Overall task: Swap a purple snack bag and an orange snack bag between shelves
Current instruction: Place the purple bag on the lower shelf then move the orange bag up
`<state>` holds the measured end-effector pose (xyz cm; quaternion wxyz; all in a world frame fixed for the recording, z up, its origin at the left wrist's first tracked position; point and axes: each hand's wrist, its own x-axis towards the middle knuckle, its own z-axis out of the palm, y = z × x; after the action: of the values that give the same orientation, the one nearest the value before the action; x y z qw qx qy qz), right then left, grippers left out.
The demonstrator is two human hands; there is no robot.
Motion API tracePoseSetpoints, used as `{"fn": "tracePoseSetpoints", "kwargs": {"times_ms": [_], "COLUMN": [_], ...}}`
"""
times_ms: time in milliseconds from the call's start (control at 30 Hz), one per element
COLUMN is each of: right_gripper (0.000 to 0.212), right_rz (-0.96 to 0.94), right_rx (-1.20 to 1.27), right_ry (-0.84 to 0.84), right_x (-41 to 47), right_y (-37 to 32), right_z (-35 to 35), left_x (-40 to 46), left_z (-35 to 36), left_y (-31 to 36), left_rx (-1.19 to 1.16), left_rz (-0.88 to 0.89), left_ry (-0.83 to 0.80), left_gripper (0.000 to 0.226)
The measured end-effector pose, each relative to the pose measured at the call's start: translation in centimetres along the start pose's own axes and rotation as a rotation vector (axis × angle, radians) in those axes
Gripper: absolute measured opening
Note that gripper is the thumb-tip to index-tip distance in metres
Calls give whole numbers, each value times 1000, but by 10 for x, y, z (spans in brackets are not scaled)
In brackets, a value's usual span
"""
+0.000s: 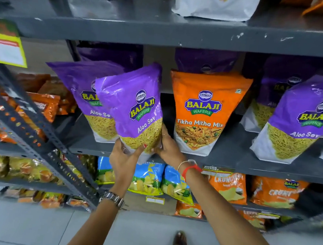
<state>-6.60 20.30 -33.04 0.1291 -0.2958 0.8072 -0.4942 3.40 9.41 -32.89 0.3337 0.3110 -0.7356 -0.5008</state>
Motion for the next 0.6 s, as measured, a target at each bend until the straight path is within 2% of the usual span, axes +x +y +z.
{"fn": "tracePoseSetpoints", "kwargs": {"times_ms": [100,200,267,333,367,400,467,533,600], "right_gripper": [84,70,51,40,44,52,71,94,112], "right_rz": [-25,-25,-48,-75,-61,-24,97,200,251], "right_rx": [2,112,172,131,137,168,160,140,217], "right_ry": [119,264,503,821,939,1017,1091,1034,887], "right_x": [-4,-15,-29,-41,-46,-49,-53,-55,-52], "right_y": [-1,-3,-1,7,11,17,33,51,66], "right_z": [6,10,7,-4,-13,-23,-43,-60,-73], "left_x": [4,6,-1,-17,-24,-29,-33,-31,-28], "left_z": [12,21,26,32,38,45,62,80,97], "left_y": [2,0,-2,-1,1,2,9,17,20], "left_rx": [-59,-130,-79,-6,-25,-65,-99,-158,-218], "left_rz": [19,61,139,249,311,381,451,346,193], "left_ry": [-33,-64,70,216,209,129,-142,-341,-419], "left_gripper": [64,83,83,71,60,47,28,37,60]}}
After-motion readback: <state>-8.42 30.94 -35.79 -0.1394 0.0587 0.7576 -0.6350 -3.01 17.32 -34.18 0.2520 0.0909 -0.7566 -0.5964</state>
